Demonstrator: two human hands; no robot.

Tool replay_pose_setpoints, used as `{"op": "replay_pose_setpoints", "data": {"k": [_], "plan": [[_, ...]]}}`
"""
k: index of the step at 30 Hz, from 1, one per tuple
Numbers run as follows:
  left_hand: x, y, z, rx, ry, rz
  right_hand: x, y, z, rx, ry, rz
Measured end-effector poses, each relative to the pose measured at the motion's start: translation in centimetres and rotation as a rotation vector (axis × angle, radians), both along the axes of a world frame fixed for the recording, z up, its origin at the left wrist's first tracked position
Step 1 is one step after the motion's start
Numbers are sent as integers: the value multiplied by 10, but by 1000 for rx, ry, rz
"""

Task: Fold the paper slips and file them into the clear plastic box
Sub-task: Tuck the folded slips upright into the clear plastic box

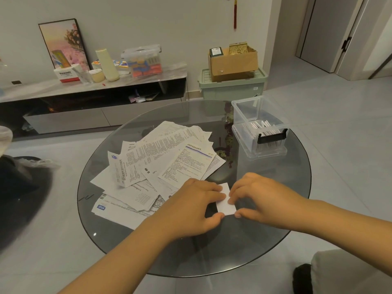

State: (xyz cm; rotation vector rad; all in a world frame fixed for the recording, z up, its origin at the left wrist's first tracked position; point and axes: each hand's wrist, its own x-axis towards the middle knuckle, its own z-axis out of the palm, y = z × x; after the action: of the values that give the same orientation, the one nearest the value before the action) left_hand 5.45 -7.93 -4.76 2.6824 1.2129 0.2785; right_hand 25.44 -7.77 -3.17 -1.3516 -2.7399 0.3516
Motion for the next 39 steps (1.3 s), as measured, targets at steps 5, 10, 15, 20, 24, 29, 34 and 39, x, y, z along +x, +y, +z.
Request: {"op": "replay_pose_setpoints", "data": {"k": [5, 10, 15, 20, 24, 29, 34, 39], "plan": [[1, -1, 3, -38, -81, 23, -1, 1, -1, 24, -10, -9], [1, -2, 4, -69, -141, 28, -4, 1, -3, 96, 6, -6], [0, 1, 1, -90, -110, 44, -5, 6, -5, 54, 106, -83], [7, 9, -8, -88, -202, 175, -9, 9, -7, -14, 282, -181], [14, 11, -6, -84, -274, 290, -12, 13, -11, -88, 391, -282], [21, 14, -8, -132, -351, 352, -17, 17, -18, -80, 367, -332], [23, 19, -2, -209, -294, 407, -17, 20, -19, -33, 281, -342], [23, 26, 6, -310, -272, 450, -16, 21, -18, -30, 233, -339]]}}
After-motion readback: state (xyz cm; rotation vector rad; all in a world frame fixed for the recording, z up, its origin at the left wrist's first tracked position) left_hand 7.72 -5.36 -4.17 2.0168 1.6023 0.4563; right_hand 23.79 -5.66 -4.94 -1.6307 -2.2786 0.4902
